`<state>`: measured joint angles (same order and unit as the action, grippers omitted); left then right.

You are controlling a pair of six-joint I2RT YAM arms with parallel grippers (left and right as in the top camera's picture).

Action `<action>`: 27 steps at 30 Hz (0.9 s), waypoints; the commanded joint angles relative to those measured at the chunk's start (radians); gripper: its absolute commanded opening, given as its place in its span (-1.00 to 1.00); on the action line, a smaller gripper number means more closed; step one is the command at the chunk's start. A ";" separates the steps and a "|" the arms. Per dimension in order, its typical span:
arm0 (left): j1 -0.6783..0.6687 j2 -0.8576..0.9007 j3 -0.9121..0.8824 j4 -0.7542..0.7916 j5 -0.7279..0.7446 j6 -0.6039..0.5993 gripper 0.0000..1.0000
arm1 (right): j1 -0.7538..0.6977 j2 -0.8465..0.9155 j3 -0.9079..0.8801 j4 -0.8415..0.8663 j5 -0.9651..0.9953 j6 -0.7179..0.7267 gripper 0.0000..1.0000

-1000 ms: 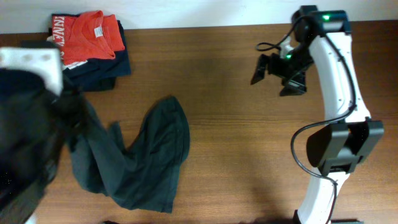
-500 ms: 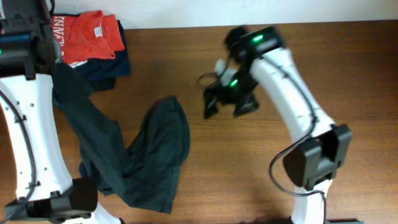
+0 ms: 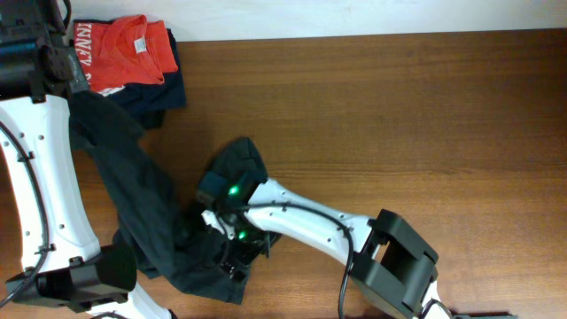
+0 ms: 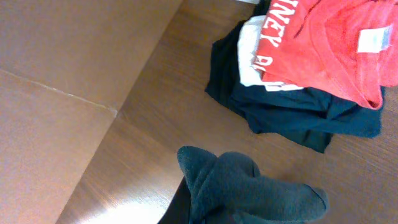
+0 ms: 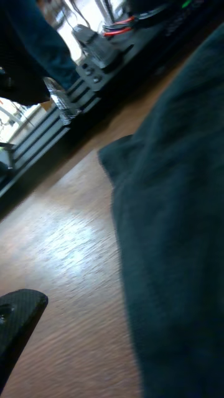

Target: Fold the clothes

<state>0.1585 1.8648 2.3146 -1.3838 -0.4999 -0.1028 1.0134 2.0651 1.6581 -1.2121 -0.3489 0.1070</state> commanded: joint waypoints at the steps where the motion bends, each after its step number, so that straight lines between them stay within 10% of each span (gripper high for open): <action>1: 0.006 0.009 0.007 0.001 0.033 -0.016 -0.98 | 0.011 -0.014 -0.031 0.122 0.074 0.128 0.96; 14: 0.006 0.009 0.007 -0.030 0.037 -0.016 -0.97 | 0.008 -0.003 -0.281 0.418 -0.026 0.447 0.82; 17: 0.006 0.009 0.007 -0.016 0.060 -0.016 -0.97 | 0.008 0.008 -0.281 0.436 -0.024 0.452 0.32; 21: 0.006 0.009 0.007 -0.011 0.060 -0.016 -0.97 | -0.035 0.008 -0.280 0.417 0.021 0.479 -0.91; 27: 0.006 0.013 0.007 -0.012 0.113 -0.016 -0.97 | -0.396 -0.007 -0.185 0.138 0.165 0.472 -0.92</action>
<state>0.1589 1.8671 2.3146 -1.4017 -0.4370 -0.1059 0.7483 2.0655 1.4101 -1.0050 -0.2981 0.5797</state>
